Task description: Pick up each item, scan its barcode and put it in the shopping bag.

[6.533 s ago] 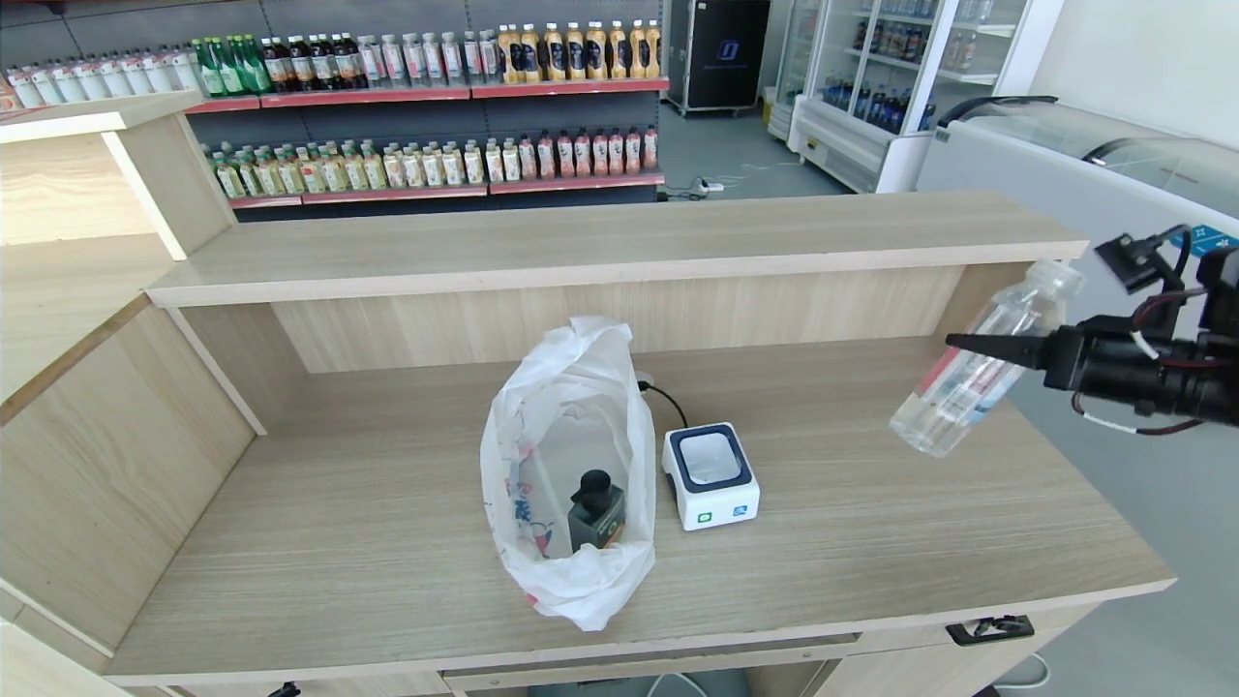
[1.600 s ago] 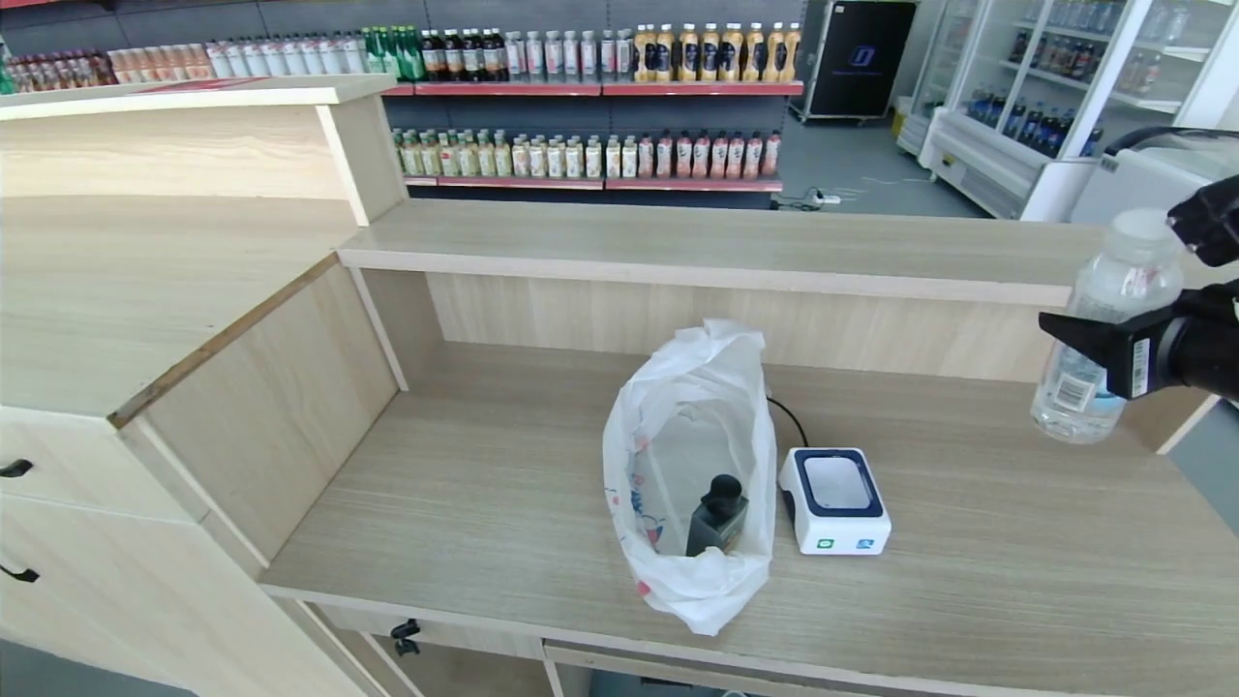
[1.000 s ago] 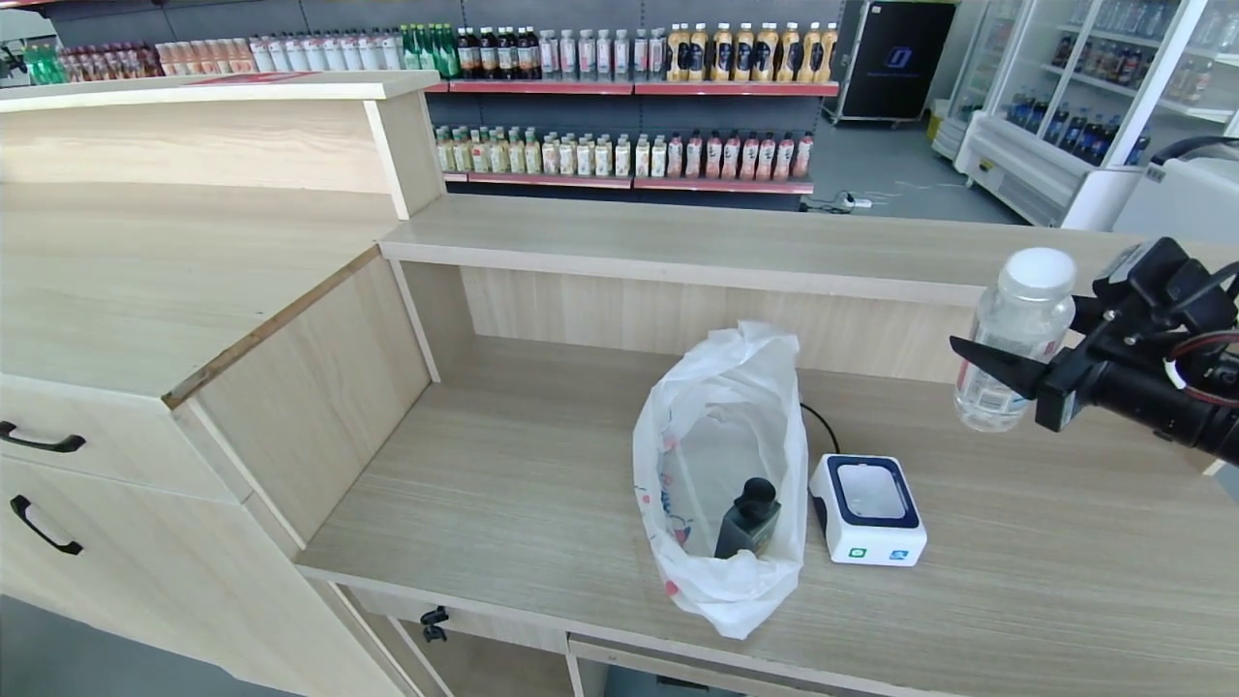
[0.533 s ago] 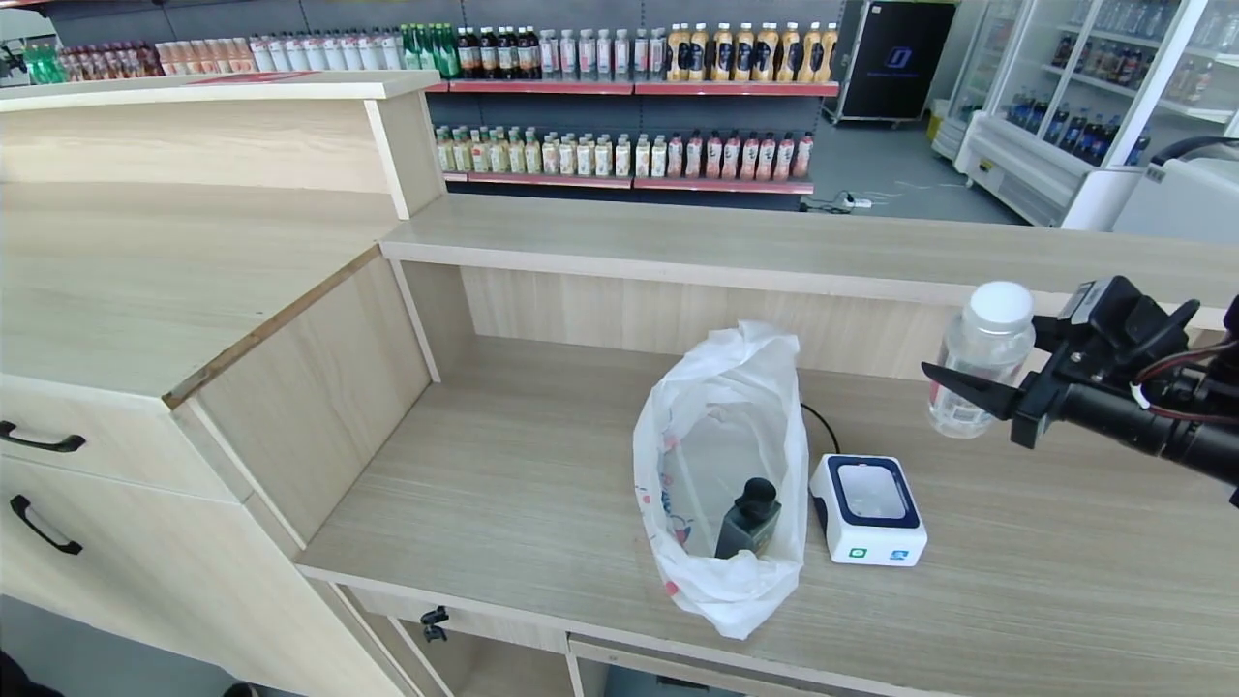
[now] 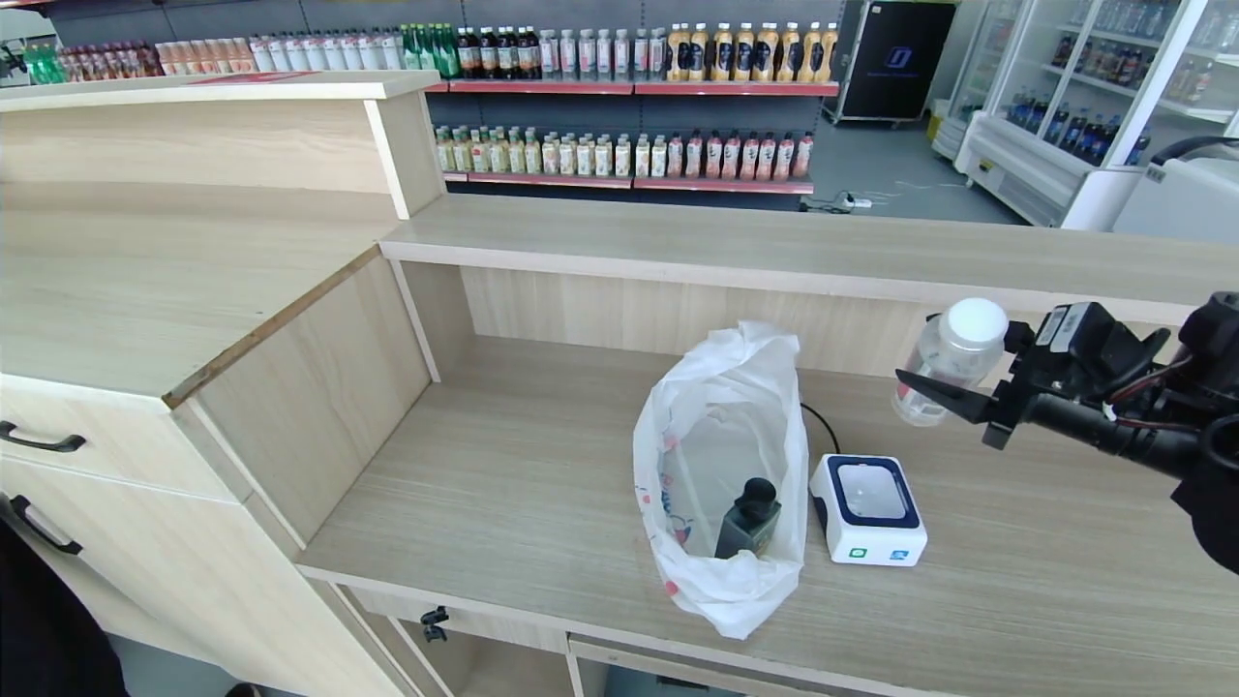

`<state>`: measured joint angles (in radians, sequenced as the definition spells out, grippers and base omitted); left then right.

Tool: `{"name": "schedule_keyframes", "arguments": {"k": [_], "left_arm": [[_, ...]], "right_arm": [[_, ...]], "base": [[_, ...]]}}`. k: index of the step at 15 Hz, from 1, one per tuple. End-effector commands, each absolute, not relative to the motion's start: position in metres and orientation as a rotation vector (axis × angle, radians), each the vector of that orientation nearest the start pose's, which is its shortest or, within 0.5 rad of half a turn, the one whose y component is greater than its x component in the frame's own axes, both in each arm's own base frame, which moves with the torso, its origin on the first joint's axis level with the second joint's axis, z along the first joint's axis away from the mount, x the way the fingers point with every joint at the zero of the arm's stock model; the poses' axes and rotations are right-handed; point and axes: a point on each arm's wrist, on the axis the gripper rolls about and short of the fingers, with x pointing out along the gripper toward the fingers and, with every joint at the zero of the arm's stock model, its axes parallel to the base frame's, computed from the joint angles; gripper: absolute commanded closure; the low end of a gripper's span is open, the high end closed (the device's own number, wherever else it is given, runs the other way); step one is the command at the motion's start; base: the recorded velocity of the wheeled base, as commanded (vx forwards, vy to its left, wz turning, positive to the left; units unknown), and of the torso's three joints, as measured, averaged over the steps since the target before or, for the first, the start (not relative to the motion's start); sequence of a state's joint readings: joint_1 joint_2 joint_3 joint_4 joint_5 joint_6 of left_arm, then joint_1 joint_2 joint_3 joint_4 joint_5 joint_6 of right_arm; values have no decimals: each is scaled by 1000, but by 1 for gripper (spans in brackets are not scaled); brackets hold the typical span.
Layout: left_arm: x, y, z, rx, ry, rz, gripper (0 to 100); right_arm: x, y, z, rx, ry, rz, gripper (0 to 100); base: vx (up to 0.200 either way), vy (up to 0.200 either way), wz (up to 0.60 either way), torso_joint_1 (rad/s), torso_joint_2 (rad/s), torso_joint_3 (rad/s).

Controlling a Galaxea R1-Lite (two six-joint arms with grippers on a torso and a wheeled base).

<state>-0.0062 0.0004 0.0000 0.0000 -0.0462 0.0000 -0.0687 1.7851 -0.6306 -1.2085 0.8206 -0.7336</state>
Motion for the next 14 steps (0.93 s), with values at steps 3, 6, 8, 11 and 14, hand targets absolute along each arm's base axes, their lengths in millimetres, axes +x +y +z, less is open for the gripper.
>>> {"name": "schedule_keyframes", "arguments": {"k": [3,6,8,11,14], "left_arm": [[-23,-1,76,0,2,-52,0],[-23,-1,76,0,2,-52,0],[-23,-1,76,0,2,-52,0],[-23,-1,76,0,2,-52,0],[-23,-1,76,0,2,-52,0]], "right_arm": [[315,-5,145,-710,-299,713,100],[320,-5,136,-708,-298,717,100],[324,-5,129,-715,-306,716,100],[328,-6,122,-720,-317,712,100],[328,-5,120,-719,-333,758,100]], "base": [[0,0,0,0,0,0],[0,0,0,0,0,0],[0,0,0,0,0,0],[0,0,0,0,0,0],[0,0,0,0,0,0]]}}
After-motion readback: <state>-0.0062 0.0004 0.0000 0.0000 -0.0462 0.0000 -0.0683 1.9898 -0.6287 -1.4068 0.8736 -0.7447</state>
